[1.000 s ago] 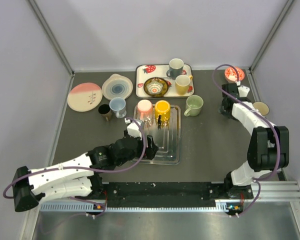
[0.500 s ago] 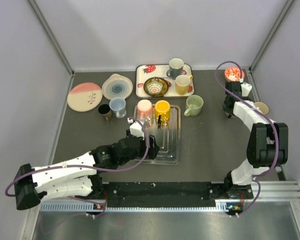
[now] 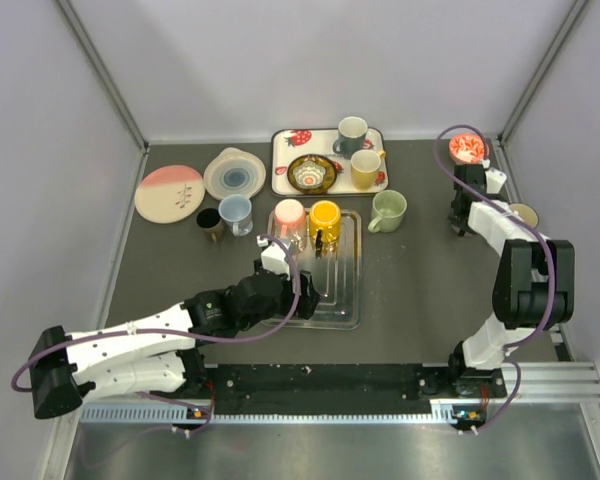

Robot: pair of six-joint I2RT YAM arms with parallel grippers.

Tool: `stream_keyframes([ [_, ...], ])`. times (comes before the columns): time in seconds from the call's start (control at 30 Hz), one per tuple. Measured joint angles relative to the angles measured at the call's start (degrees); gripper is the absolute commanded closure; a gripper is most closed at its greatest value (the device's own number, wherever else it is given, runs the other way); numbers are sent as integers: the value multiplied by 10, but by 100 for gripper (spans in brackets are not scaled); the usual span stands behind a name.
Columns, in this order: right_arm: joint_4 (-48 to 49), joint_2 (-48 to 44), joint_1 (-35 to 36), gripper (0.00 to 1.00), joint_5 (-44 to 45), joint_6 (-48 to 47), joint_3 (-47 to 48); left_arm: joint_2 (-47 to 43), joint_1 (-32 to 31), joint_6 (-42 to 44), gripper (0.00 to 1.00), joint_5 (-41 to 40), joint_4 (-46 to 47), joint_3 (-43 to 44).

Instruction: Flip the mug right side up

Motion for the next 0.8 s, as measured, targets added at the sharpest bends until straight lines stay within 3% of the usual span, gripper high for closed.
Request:
stream_keyframes([
  [0.2, 0, 4, -1, 83, 0, -4, 0, 0, 0, 0, 10, 0, 0, 0],
  [0.3, 4, 5, -2, 100, 0, -5, 0, 0, 0, 0, 10, 0, 0, 0],
  [0.63, -3, -6, -4, 100, -11, -4, -5, 0, 0, -1, 10, 0, 1, -4],
  [0.8, -51, -80, 10, 100, -31, -2, -33, -2, 0, -1, 10, 0, 9, -4],
])
